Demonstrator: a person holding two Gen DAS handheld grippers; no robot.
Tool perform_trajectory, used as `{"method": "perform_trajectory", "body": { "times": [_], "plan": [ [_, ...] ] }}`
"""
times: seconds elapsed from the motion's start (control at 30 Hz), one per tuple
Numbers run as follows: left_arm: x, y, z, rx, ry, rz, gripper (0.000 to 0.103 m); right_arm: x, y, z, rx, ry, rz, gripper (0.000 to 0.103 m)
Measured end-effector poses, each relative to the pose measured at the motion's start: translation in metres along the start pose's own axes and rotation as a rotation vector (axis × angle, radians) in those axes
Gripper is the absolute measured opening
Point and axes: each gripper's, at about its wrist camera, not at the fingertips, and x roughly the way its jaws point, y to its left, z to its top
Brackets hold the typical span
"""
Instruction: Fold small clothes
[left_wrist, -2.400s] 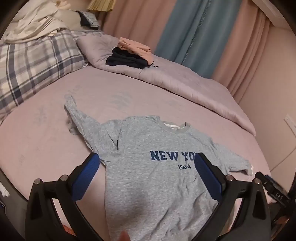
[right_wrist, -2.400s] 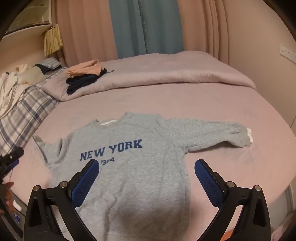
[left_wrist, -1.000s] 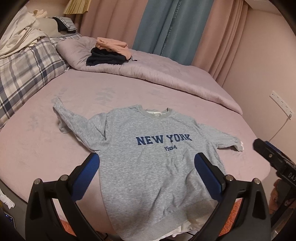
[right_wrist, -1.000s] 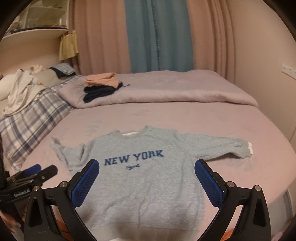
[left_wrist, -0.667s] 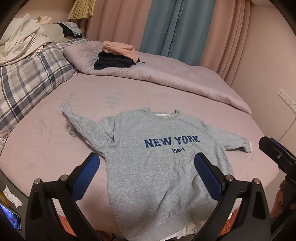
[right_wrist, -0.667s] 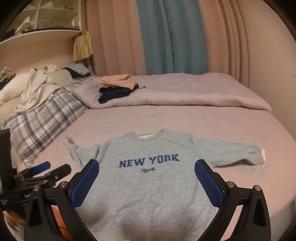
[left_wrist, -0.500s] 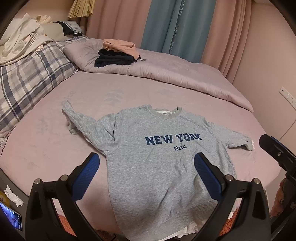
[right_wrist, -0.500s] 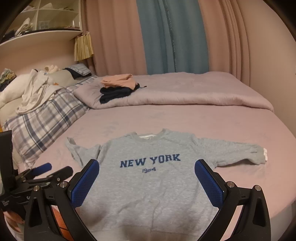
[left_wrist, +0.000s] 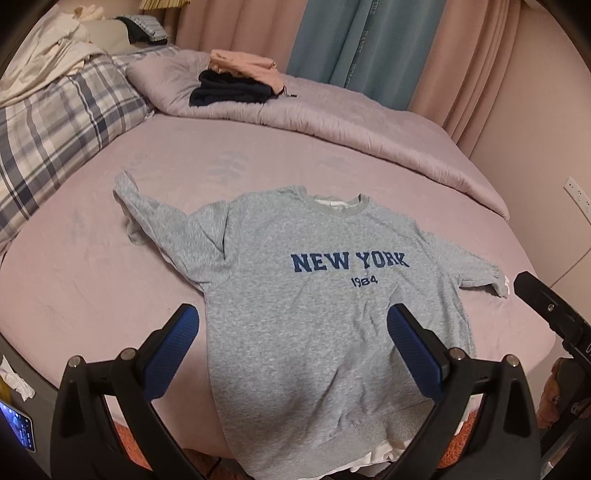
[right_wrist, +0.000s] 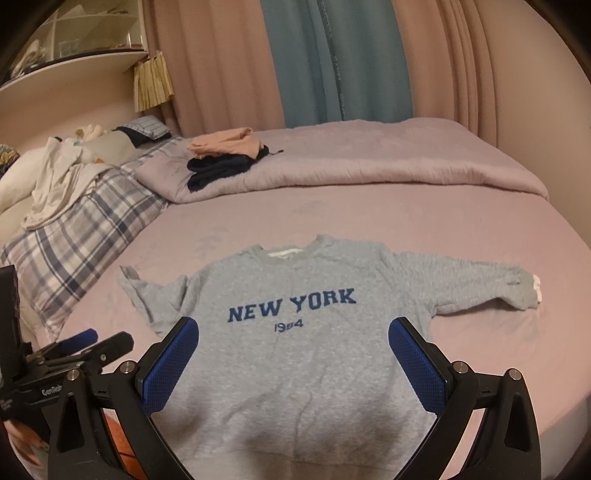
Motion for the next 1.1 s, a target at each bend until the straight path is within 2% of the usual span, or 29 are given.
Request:
{"method": "perform_trajectory", "body": {
  "times": [0.2,0.53,0.93,1.1],
  "plan": [
    [0.008,0.005,-0.001,-0.030,0.033,-0.013,0.101,0.011,-0.005,-0.001,0.007,0.030,-0.001,0.102],
    [0.014,0.002,-0.002,-0.025,0.056,-0.017,0.100,0.019,-0.016,-0.003,0.043,0.064,0.000,0.102],
    [0.015,0.000,-0.006,-0.012,0.077,-0.025,0.100,0.019,-0.026,-0.002,0.053,0.045,-0.043,0.102],
    [0.016,-0.001,-0.006,-0.013,0.077,-0.028,0.100,0.019,-0.031,-0.003,0.068,0.047,-0.034,0.102]
  ]
}}
